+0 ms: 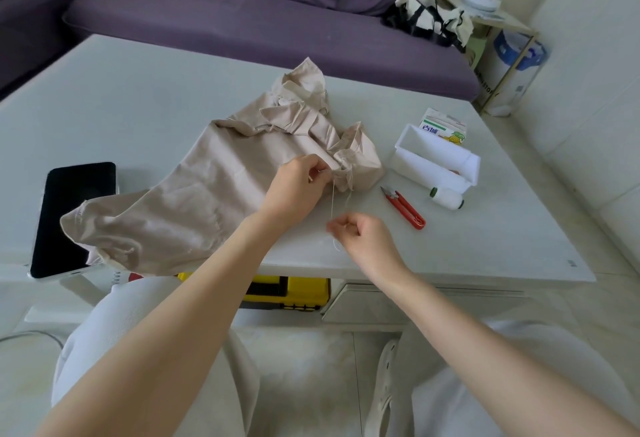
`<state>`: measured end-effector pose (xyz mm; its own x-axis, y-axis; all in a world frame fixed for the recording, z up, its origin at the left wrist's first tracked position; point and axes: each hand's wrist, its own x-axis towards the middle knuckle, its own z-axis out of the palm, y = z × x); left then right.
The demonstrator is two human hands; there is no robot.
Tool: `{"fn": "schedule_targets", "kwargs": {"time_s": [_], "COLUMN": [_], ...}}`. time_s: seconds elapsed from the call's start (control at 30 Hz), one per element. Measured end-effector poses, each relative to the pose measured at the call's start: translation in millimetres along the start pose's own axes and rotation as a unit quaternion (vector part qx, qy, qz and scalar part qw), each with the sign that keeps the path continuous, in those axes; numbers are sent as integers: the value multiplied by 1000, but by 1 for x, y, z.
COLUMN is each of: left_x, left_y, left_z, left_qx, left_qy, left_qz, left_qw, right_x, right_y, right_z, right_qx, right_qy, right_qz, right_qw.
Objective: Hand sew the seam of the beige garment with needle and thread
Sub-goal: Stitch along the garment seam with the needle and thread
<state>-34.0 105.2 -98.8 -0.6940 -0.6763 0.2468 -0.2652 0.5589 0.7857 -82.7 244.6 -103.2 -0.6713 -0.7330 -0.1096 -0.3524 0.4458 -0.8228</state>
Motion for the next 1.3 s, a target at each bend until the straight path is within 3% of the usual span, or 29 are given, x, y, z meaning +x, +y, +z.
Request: {"fn": "schedule_targets", "kwargs": {"time_s": [0.3,0.4,0.6,0.83,1.07,1.23,1.3], "left_x": [-2,-4,-7,-11,-11,-13,-14], "left_y": [1,2,5,5,6,9,10], "left_z": [1,2,4,1,-3,-4,-4], "left_qx": [4,0,-3,-5,1,-3,-6], "left_qy": [-2,-9,-25,-19,-11,-19,-21], "left_qz": [-6,-3,-16,-19,-21,-15,-15], "left_qw": [1000,1000,1000,1000,1000,1000,1000], "right_x": [-40,-32,13,30,-14,-37,-37], "right_y": [16,9,-15,-19,8,19,18], "right_z": [-10,-16,-14,-6,-8,-17,-23], "right_qx": [-144,-117,-6,28,-64,-140,-138], "right_qy": [-190,-141,42,74,-23,-143,-150], "right_qz": [-32,-43,-16,11,7,25,25], "right_qw": [971,982,999,997,998,979,979]}}
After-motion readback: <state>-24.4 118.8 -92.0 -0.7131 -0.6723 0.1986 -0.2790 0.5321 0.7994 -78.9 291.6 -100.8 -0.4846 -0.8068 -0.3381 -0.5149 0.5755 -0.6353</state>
